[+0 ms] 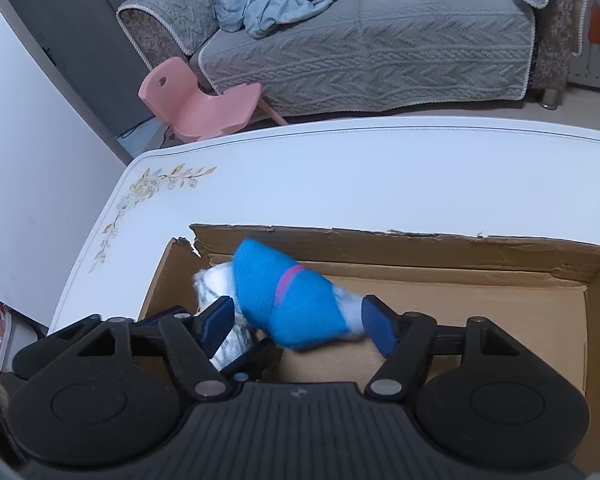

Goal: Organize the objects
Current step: 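Lower both held sock rolls into the cardboard tray and open both tools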

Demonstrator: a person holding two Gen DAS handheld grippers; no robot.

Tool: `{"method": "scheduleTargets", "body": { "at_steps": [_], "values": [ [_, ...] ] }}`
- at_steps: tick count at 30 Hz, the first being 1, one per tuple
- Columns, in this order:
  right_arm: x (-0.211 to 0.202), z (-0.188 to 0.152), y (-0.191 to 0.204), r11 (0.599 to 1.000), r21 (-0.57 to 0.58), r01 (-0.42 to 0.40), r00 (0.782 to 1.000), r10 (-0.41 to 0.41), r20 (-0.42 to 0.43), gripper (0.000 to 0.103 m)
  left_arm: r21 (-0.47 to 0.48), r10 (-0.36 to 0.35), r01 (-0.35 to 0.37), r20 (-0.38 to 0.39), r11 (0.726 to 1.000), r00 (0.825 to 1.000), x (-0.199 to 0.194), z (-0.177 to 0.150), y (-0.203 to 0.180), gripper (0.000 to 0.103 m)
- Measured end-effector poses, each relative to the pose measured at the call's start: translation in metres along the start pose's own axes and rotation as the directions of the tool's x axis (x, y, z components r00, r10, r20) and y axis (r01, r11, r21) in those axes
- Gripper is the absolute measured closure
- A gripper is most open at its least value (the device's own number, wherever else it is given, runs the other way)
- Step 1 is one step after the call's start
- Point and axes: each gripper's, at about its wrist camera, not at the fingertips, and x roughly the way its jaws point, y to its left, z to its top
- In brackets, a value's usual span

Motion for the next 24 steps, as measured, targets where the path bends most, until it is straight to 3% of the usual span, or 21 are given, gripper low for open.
{"method": "scheduleTargets", "body": {
  "at_steps": [14,24],
  "values": [
    [-0.02,0.005,0.014,1.0,-0.029,-0.001,1.0,0.0,-0.03,0.031,-0.018,-0.035,0.033,-0.099,0.999,0.994,-0.032,0.001,0.012,0.022],
    [-0.104,-0.033,0.014,0.998,-0.057,-0.023,1.0,0.022,-0.007,0.025,-0.042,-0.072,0.068,-0.121,0.997,0.99,-0.118,-0.031,0.026,0.018]
  ]
}}
